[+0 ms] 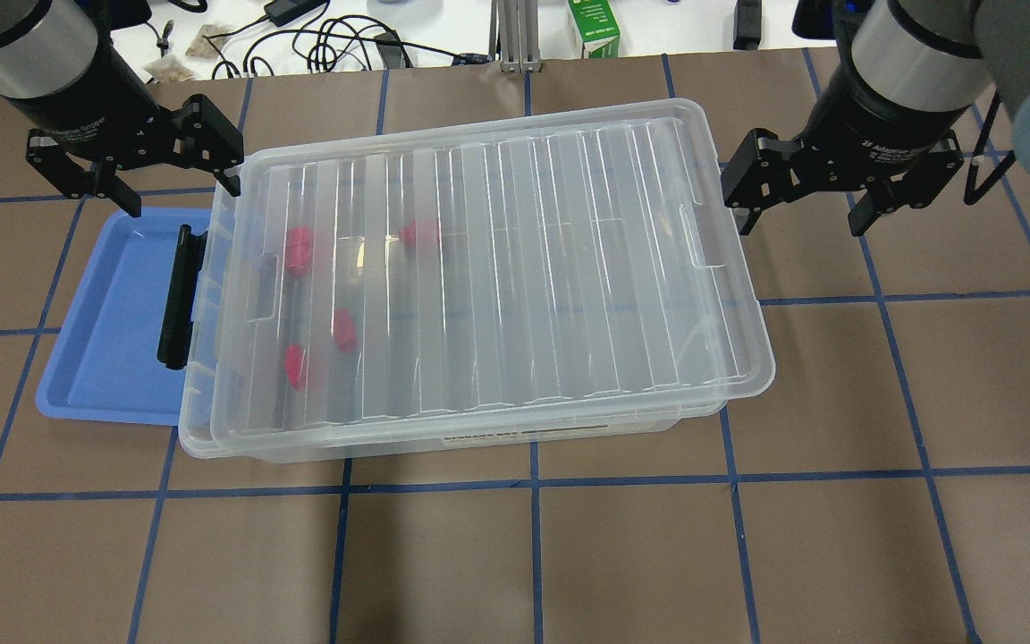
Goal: Place red block in blue tray from box
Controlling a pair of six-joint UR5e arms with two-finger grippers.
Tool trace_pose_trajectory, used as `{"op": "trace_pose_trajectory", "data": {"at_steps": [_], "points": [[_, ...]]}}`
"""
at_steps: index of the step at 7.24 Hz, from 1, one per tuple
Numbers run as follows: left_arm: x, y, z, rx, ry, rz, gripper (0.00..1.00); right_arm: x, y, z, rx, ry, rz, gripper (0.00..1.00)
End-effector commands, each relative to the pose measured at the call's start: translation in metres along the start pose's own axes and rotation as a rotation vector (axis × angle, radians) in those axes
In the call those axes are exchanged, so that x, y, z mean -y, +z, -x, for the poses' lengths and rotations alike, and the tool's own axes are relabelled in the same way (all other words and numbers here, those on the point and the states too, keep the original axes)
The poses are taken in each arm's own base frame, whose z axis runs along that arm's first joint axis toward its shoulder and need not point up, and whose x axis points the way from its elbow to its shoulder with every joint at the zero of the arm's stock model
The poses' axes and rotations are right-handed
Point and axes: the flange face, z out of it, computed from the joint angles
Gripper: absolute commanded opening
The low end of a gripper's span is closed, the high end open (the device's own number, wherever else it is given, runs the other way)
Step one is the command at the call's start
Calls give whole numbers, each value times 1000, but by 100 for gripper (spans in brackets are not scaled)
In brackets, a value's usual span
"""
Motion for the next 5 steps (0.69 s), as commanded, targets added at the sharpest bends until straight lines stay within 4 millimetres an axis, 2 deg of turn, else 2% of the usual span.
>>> {"op": "trace_pose_trajectory", "data": {"at_steps": [1, 3, 5], "points": [[0, 0, 0, 0, 0, -1, 100, 0, 0, 0, 2, 4, -1, 100], [0, 0, 0, 0, 0, -1, 100, -1, -4, 2, 17, -5, -6, 100], [0, 0, 0, 0, 2, -1, 100, 2, 1, 0, 3, -35, -3, 100]]}}
